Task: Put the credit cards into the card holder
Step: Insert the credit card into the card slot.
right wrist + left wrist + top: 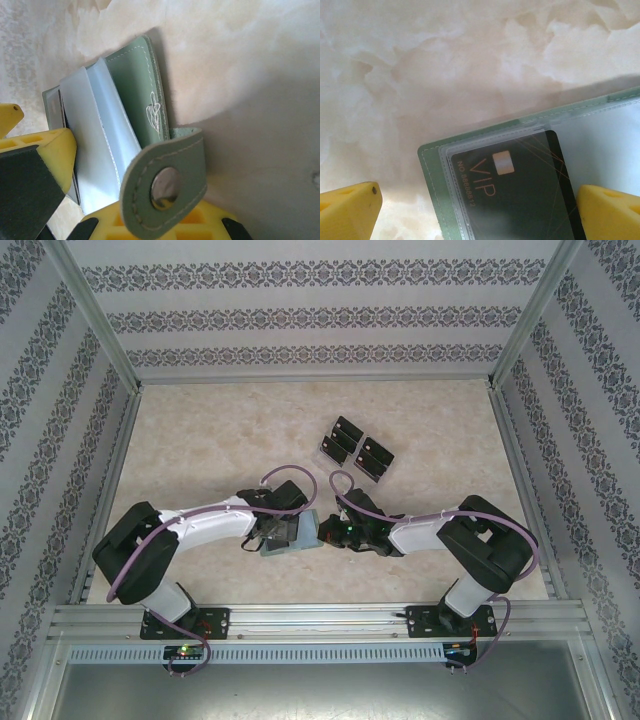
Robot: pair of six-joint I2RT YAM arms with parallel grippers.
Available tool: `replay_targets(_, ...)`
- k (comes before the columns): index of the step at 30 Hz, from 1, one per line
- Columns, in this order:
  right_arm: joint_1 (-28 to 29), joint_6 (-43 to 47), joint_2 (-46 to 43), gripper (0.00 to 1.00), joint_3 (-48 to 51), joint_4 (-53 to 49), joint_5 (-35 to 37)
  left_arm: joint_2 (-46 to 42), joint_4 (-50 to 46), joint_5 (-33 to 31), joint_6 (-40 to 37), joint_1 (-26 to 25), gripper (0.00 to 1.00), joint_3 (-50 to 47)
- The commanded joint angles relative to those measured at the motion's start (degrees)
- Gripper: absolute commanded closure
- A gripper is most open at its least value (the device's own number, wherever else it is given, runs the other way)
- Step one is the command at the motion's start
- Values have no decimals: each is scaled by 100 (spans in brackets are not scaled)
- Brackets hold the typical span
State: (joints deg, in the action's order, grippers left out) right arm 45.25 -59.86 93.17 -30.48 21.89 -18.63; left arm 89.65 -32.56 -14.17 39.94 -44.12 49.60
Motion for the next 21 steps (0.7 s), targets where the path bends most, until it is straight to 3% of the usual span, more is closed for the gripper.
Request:
replay_targets(1, -6, 0, 98, 100, 11, -312, 153, -153, -357, -202, 59, 96, 0, -84)
replay_targets(21, 53, 811, -838, 100, -890, -1609, 44, -224, -32, 81, 31, 96, 0, 98)
